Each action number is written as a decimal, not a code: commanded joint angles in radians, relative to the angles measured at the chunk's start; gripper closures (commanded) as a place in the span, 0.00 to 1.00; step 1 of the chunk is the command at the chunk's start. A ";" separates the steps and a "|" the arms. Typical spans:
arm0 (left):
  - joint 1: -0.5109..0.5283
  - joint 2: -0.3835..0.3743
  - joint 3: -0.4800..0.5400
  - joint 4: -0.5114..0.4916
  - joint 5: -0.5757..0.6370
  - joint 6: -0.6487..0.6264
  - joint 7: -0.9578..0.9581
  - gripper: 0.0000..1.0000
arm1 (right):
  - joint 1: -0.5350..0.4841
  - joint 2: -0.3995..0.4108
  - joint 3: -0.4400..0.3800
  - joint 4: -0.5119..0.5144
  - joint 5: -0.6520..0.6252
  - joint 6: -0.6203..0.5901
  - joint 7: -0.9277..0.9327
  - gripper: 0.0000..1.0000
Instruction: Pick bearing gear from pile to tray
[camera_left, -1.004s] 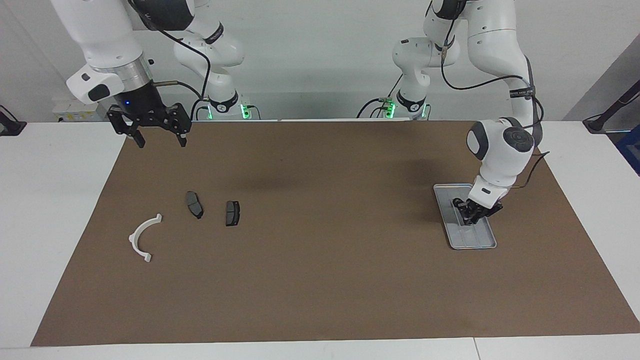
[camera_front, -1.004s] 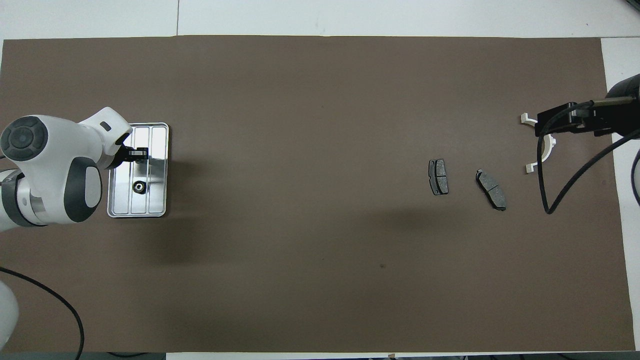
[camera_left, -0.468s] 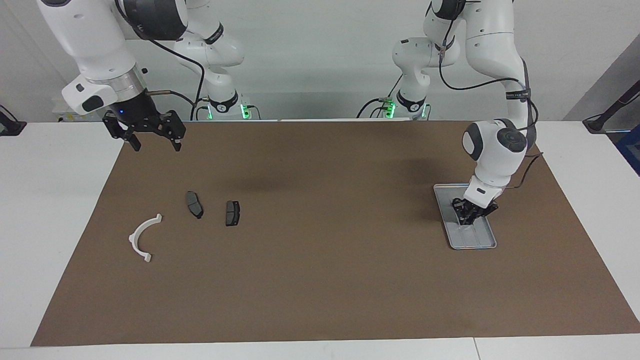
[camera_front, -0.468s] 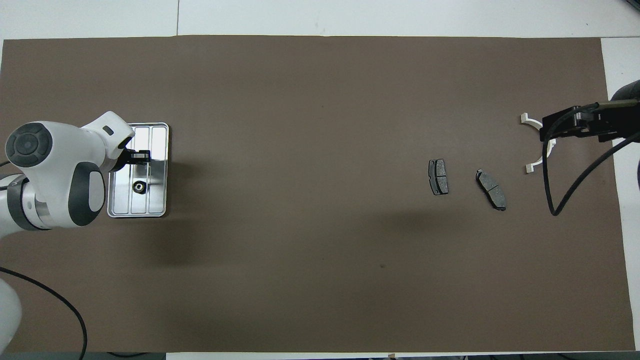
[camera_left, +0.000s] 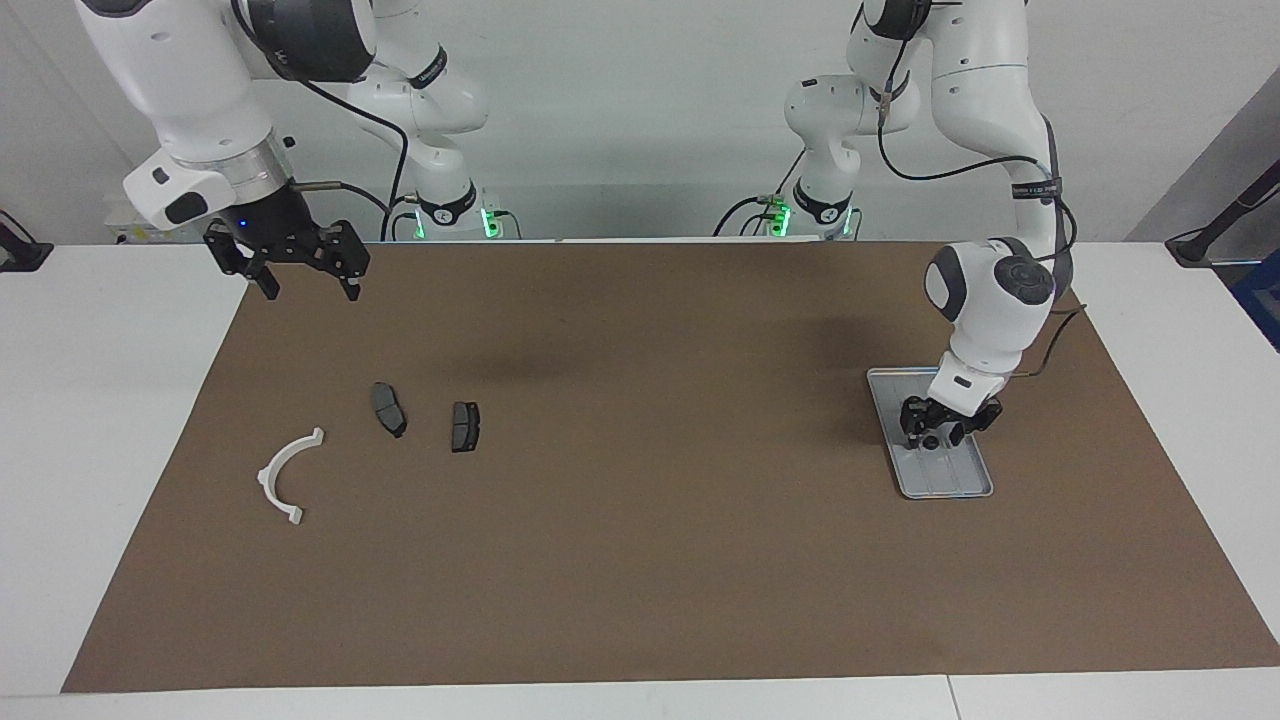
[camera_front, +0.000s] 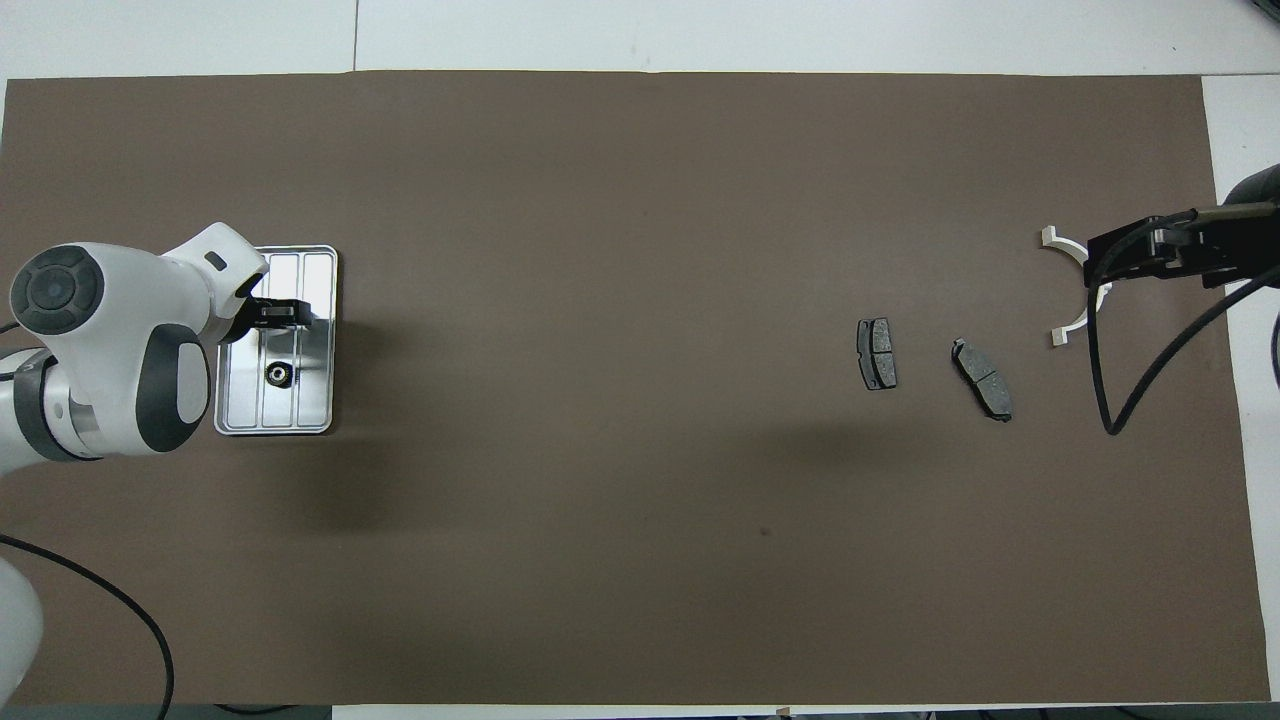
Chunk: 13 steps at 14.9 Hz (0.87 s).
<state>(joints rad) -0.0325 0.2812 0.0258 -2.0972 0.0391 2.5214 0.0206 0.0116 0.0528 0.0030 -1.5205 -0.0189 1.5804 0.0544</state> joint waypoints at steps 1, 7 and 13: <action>-0.012 -0.011 0.009 0.022 -0.013 0.004 -0.008 0.25 | 0.004 -0.008 -0.001 -0.004 -0.009 -0.011 -0.019 0.00; -0.015 -0.120 0.008 0.150 -0.013 -0.208 -0.145 0.14 | 0.005 -0.014 0.000 -0.013 -0.003 -0.007 -0.021 0.00; -0.014 -0.341 0.000 0.190 -0.013 -0.536 -0.174 0.13 | 0.005 -0.021 0.000 -0.014 0.000 -0.002 -0.021 0.00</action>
<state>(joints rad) -0.0341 0.0059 0.0196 -1.8968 0.0374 2.0720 -0.1394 0.0198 0.0480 0.0031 -1.5205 -0.0189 1.5804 0.0544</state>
